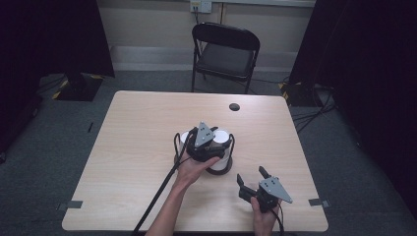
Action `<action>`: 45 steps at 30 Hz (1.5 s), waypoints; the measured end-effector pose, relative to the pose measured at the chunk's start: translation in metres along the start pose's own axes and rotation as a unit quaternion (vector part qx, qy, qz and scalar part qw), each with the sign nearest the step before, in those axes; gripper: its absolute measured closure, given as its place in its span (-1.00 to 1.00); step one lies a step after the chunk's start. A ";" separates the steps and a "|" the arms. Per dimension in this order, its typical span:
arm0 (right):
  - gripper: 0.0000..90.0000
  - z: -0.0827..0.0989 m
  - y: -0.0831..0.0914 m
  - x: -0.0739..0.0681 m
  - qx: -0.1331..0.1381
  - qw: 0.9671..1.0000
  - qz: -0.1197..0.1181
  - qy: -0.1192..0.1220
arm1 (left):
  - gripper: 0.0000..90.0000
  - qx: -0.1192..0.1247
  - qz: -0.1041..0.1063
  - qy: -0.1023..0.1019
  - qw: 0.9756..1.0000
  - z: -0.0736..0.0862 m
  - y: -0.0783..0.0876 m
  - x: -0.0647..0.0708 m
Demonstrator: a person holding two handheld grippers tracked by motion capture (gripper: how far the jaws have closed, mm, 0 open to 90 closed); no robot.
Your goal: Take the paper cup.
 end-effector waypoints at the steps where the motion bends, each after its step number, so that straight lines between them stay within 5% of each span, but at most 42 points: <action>1: -0.66 0.000 0.000 0.000 0.000 1.000 0.000 0.000 | -0.24 0.000 -0.001 0.001 1.000 0.000 0.001 0.000; 16: -0.66 0.000 0.000 0.000 -0.001 1.000 0.000 0.000 | -0.23 0.026 -0.019 0.016 0.999 -0.009 0.008 -0.004; 45: -0.66 0.000 0.000 0.000 -0.001 1.000 0.002 0.000 | -0.23 0.070 -0.015 0.028 0.997 -0.028 0.024 -0.004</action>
Point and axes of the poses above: each handheld gripper's, and its own axes: y roughly backward along the jaws, z roughly out of its underside, x roughly to its right, the point moved 5 cm from there along -y, roughly forward along the jaws, and after that the axes turned 5 degrees about -z, right-handed, at the moved point
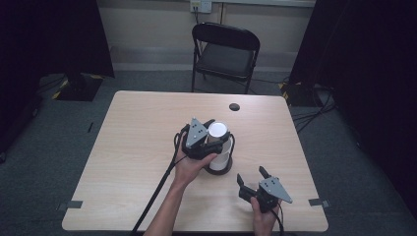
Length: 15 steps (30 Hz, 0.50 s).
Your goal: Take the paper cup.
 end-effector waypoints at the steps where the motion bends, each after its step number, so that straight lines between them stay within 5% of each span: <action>1: -0.66 0.000 0.000 0.000 0.000 1.000 0.000 0.000 | -0.23 0.000 0.000 0.000 1.000 0.000 0.000 0.000; 15: -0.66 0.000 0.000 0.000 0.000 1.000 0.001 -0.002 | -0.23 0.027 -0.003 0.002 1.000 -0.016 0.016 -0.001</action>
Point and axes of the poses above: each handheld gripper's, and its own axes: y roughly backward along the jaws, z roughly out of its underside, x roughly to its right, the point moved 5 cm from there along -y, roughly forward along the jaws, and after that the axes turned 5 degrees about -z, right-handed, at the moved point
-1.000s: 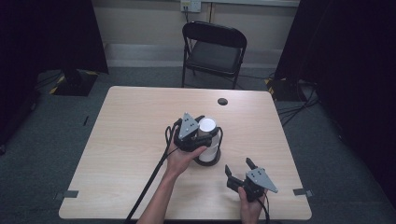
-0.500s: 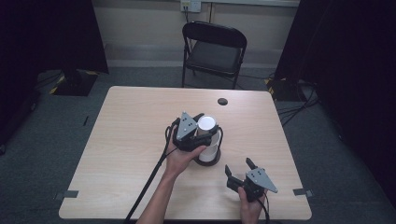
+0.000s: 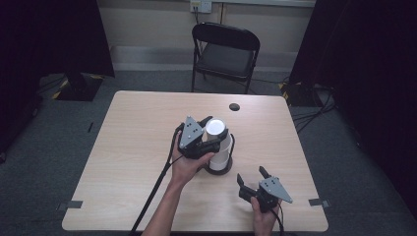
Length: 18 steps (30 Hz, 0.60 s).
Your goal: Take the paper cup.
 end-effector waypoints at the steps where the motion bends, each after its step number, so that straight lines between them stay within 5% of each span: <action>1: -0.66 0.000 0.000 0.000 0.000 1.000 0.000 0.001 | -0.23 0.001 0.000 -0.001 1.000 -0.001 0.001 -0.001; 9: -0.66 0.000 0.000 0.000 0.002 1.000 0.000 0.000 | -0.23 0.004 0.006 -0.010 1.000 -0.002 0.012 0.004; 14: -0.66 0.000 0.001 0.000 0.003 1.000 0.001 0.001 | -0.23 0.007 0.015 0.003 1.000 -0.003 0.021 0.004; 18: -0.66 0.000 0.000 0.000 0.001 1.000 0.000 0.004 | -0.23 0.008 0.003 -0.008 1.000 -0.005 0.028 0.003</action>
Point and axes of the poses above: each handheld gripper's, and its own axes: y roughly backward along the jaws, z roughly out of its underside, x roughly to its right, the point moved 5 cm from there along -y, roughly forward along the jaws, and after that the axes turned 5 degrees about -z, right-handed, at the moved point
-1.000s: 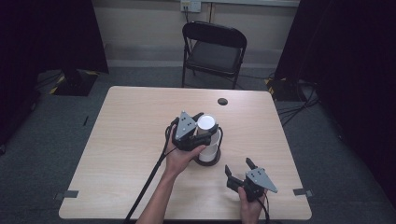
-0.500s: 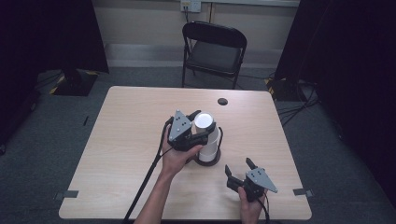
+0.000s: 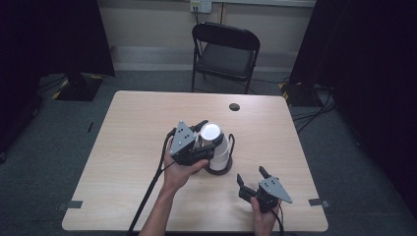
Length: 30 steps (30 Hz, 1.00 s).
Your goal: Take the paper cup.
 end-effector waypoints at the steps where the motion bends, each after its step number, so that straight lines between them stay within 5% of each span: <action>1: -0.66 0.000 0.000 0.000 0.000 1.000 0.000 0.000 | -0.23 0.000 -0.002 0.000 1.000 0.000 0.002 0.000; 13: -0.66 0.000 0.001 0.000 0.002 1.000 0.001 -0.003 | -0.23 -0.013 0.003 0.032 0.999 0.011 0.017 -0.002; 18: -0.66 0.000 0.000 0.000 0.000 1.000 0.001 0.000 | -0.23 -0.010 0.013 0.065 0.998 0.022 0.028 -0.009; 30: -0.69 0.000 0.000 -0.001 -0.004 1.000 -0.010 0.001 | -0.23 -0.036 0.014 0.074 0.996 0.037 0.043 -0.009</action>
Point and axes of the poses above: each handheld gripper's, and its own axes: y roughly backward along the jaws, z roughly out of its underside, x roughly to its right, the point moved 5 cm from there along -y, roughly forward along the jaws, and after that the axes turned 5 degrees about -z, right-handed, at the moved point
